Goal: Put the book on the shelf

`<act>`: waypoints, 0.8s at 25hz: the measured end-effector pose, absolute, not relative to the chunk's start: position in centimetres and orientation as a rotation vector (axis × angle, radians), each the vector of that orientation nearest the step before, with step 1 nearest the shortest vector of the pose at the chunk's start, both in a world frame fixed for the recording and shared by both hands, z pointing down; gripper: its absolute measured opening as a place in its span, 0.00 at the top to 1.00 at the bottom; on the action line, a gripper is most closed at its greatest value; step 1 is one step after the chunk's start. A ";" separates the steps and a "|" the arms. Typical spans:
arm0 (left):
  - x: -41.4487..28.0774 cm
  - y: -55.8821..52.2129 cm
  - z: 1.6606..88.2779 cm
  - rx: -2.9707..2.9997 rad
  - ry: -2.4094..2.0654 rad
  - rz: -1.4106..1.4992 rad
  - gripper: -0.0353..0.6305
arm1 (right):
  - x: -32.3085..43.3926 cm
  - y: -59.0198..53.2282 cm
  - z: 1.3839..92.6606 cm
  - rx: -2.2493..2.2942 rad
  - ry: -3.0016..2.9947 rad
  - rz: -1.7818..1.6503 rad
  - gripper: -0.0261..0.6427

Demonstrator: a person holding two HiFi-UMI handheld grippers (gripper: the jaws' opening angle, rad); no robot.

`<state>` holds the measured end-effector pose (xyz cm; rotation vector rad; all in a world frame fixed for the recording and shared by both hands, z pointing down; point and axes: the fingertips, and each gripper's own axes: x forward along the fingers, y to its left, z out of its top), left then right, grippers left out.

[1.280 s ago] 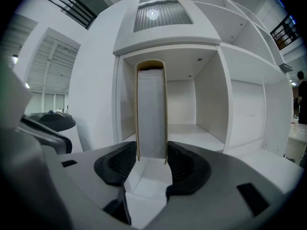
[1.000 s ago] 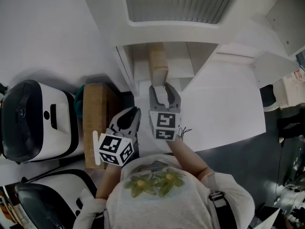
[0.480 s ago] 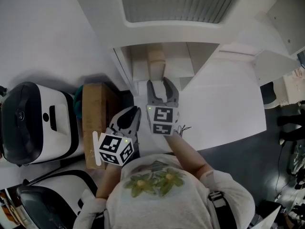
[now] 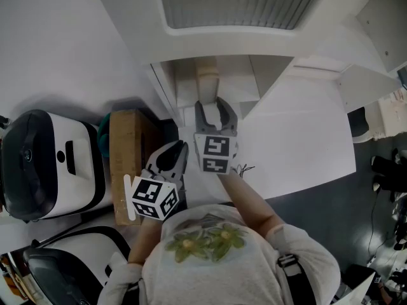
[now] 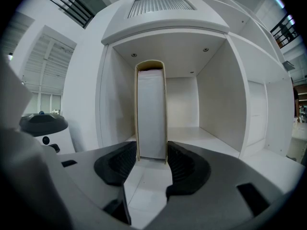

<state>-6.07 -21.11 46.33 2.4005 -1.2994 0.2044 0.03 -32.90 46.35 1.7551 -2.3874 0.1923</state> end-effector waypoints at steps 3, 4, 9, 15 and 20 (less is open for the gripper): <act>-6.1 -21.1 46.2 2.403 -1.300 0.204 0.86 | -0.1 -33.1 46.4 1.735 -2.405 0.212 0.63; -6.1 -21.1 46.2 2.404 -1.301 0.204 0.86 | -0.1 -33.0 46.4 1.725 -2.415 0.228 0.63; -6.3 -21.0 46.0 2.407 -1.305 0.199 0.86 | 0.5 -32.0 46.9 1.703 -2.440 0.296 0.63; -6.2 -20.8 45.7 2.416 -1.304 0.195 0.86 | 1.2 -29.5 48.5 1.635 -2.471 0.386 0.63; -6.1 -20.6 45.6 2.424 -1.297 0.202 0.86 | 0.7 -27.3 48.7 1.545 -2.560 0.429 0.73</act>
